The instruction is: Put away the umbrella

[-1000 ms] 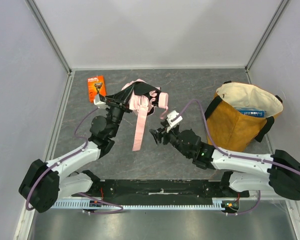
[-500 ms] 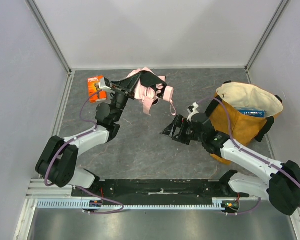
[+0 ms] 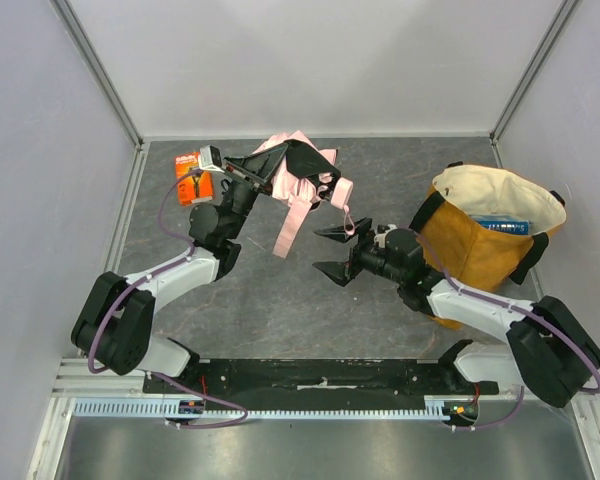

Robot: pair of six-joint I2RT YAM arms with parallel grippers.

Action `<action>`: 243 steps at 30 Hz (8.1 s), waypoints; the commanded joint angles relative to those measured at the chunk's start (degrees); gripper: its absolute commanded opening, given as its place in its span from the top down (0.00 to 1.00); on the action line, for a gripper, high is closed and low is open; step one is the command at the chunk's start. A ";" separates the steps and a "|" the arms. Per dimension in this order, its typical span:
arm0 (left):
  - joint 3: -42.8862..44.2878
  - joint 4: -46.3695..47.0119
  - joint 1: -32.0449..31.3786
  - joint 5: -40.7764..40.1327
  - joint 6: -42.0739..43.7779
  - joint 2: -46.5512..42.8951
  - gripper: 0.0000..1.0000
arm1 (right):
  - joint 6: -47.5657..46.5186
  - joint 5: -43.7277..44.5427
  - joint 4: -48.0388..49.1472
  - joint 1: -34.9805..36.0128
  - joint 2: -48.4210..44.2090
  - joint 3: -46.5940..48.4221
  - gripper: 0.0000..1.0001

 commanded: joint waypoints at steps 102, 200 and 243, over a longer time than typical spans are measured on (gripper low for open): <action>8.83 -118.90 7.40 11.12 11.04 -9.68 0.98 | -98.50 9.52 -14.71 27.42 0.36 24.05 1.00; 17.54 -104.88 -5.53 -12.00 15.25 5.13 0.98 | -86.64 39.16 -44.67 31.31 -6.38 29.50 0.79; -18.59 -12.13 -1.40 22.00 23.88 -29.09 0.98 | -68.54 -15.17 -6.63 10.82 2.30 26.15 0.21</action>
